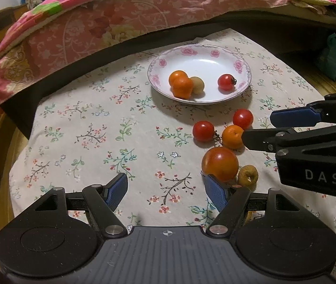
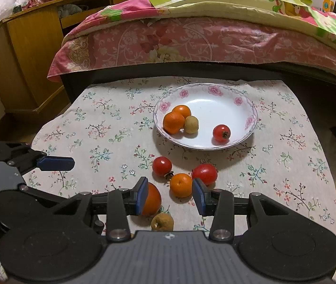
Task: Organize fruits
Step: 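Move both open grippers back toward the remaining fruits, then lower both open grippers toward the tan round fruits on the cloth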
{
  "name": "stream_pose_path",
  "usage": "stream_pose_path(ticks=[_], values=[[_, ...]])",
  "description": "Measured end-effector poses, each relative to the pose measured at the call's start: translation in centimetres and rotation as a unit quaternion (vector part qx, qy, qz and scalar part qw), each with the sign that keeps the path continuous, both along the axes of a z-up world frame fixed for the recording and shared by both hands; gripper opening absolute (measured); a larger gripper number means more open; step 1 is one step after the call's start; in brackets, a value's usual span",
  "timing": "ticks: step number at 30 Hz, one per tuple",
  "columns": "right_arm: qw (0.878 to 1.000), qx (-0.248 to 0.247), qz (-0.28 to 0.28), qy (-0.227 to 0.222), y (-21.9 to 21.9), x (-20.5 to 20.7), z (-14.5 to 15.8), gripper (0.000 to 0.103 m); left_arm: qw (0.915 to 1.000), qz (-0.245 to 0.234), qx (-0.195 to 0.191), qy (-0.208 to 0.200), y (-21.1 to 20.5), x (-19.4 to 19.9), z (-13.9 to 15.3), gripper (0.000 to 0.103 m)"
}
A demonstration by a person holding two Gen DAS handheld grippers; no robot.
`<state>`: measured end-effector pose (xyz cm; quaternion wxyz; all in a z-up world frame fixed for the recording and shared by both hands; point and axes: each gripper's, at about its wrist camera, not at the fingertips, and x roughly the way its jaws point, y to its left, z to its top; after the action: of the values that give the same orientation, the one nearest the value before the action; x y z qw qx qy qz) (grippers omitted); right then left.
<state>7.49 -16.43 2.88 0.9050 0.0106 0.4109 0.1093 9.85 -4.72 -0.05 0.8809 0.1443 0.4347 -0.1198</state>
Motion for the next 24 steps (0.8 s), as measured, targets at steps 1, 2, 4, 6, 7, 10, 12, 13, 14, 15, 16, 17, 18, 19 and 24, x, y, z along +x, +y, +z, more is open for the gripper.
stream_pose_path(ticks=[1,2,4,6,7,10,12,13,14,15,16,17,18,19,24], values=[[1.000,0.000,0.000,0.000,0.0,0.0,0.0,0.040,1.0000,-0.001,0.000,0.001,-0.1,0.0,-0.1,0.078],[1.000,-0.001,-0.001,0.001,-0.1,0.0,0.0,0.040,1.0000,-0.003,0.000,0.002,-0.2,-0.1,-0.1,0.078],[1.000,0.000,-0.003,0.002,-0.2,-0.1,-0.1,0.040,1.0000,-0.005,0.001,0.003,-0.3,-0.2,-0.2,0.078],[1.000,0.001,-0.005,0.003,-0.3,-0.2,-0.1,0.040,1.0000,-0.009,0.000,0.004,-0.5,-0.4,-0.3,0.078],[1.000,0.001,-0.005,0.003,-0.4,-0.2,-0.1,0.040,0.9999,-0.011,0.001,0.005,-0.7,-0.5,-0.4,0.078],[1.000,0.000,-0.005,0.005,-0.4,-0.3,-0.2,0.040,0.9998,-0.016,0.003,0.008,-1.0,-0.5,-0.5,0.078],[1.000,0.000,-0.006,0.006,-0.3,-0.3,-0.2,0.040,0.9998,-0.018,0.004,0.009,-1.1,-0.6,-0.6,0.078],[1.000,0.000,-0.006,0.006,-0.3,-0.3,-0.2,0.040,0.9998,-0.019,0.005,0.010,-1.1,-0.6,-0.7,0.078],[1.000,0.000,-0.007,0.006,-0.4,-0.3,-0.2,0.040,0.9998,-0.019,0.005,0.011,-1.1,-0.6,-0.7,0.078],[1.000,0.000,-0.007,0.007,-0.4,-0.3,-0.2,0.040,0.9997,-0.019,0.006,0.011,-1.1,-0.6,-0.7,0.078],[1.000,0.000,-0.007,0.007,-0.4,-0.3,-0.2,0.040,0.9997,-0.019,0.005,0.012,-1.1,-0.6,-0.7,0.078],[1.000,-0.001,-0.008,0.008,-0.4,-0.3,-0.3,0.040,0.9997,-0.019,0.005,0.013,-1.1,-0.6,-0.7,0.078],[1.000,-0.001,-0.008,0.008,-0.5,-0.3,-0.3,0.040,0.9997,-0.019,0.005,0.013,-1.1,-0.6,-0.7,0.078],[1.000,-0.001,-0.008,0.009,-0.5,-0.3,-0.3,0.040,0.9997,-0.020,0.005,0.013,-1.1,-0.6,-0.7,0.078],[1.000,-0.001,-0.008,0.010,-0.4,-0.3,-0.4,0.040,0.9996,-0.023,0.005,0.015,-1.2,-0.6,-0.8,0.078]])
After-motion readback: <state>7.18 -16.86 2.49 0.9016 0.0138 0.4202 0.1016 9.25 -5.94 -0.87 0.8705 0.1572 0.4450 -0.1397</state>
